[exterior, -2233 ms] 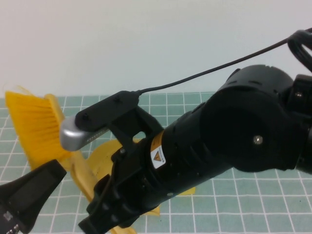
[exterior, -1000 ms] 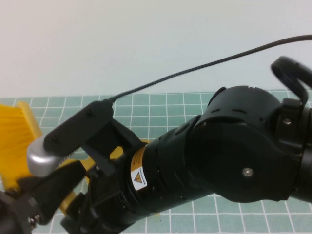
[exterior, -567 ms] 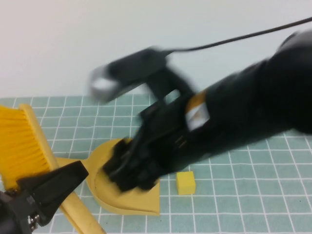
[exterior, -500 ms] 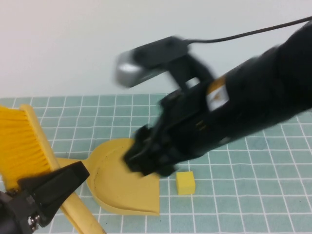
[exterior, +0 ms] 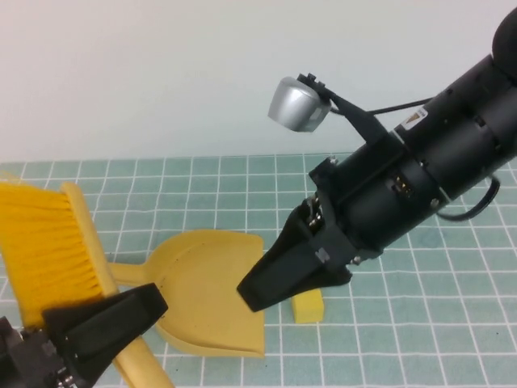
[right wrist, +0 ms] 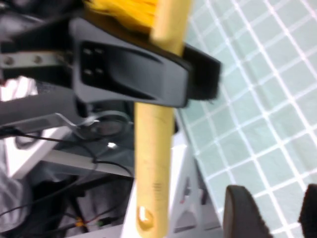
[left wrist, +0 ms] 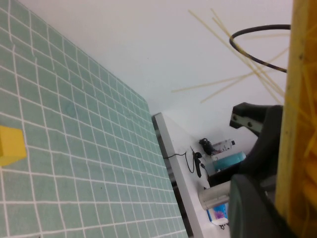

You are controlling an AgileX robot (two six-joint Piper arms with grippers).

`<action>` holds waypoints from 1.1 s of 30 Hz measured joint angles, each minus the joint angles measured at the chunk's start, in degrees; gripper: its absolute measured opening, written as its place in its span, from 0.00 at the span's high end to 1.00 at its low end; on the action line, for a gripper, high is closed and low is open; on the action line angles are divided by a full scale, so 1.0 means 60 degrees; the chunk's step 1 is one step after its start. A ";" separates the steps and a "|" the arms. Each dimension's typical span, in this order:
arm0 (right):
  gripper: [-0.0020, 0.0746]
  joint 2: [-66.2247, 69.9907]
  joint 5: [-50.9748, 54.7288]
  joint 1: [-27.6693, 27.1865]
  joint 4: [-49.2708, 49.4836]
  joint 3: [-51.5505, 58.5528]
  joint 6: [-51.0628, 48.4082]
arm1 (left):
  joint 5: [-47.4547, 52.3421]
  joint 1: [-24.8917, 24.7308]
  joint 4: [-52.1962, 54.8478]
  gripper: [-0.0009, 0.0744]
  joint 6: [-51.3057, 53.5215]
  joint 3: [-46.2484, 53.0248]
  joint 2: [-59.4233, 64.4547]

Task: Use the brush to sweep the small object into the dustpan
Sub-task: Hand over the broom

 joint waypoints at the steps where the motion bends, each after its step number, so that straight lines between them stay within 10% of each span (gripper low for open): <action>1: 0.63 0.0000 0.0000 0.0000 0.0179 0.0121 -0.0115 | 0.0000 0.0000 0.0000 0.99 0.0000 0.0000 0.0000; 22: 0.68 -0.0958 -0.0152 0.0710 0.2924 0.2264 -0.0488 | 0.2139 0.0000 -0.0347 0.99 -0.1180 -0.0083 0.0000; 33: 0.67 -0.1992 -0.0066 0.1056 0.1669 0.2264 0.0441 | 0.2669 0.0000 -0.0347 0.99 -0.1752 -0.0083 0.0000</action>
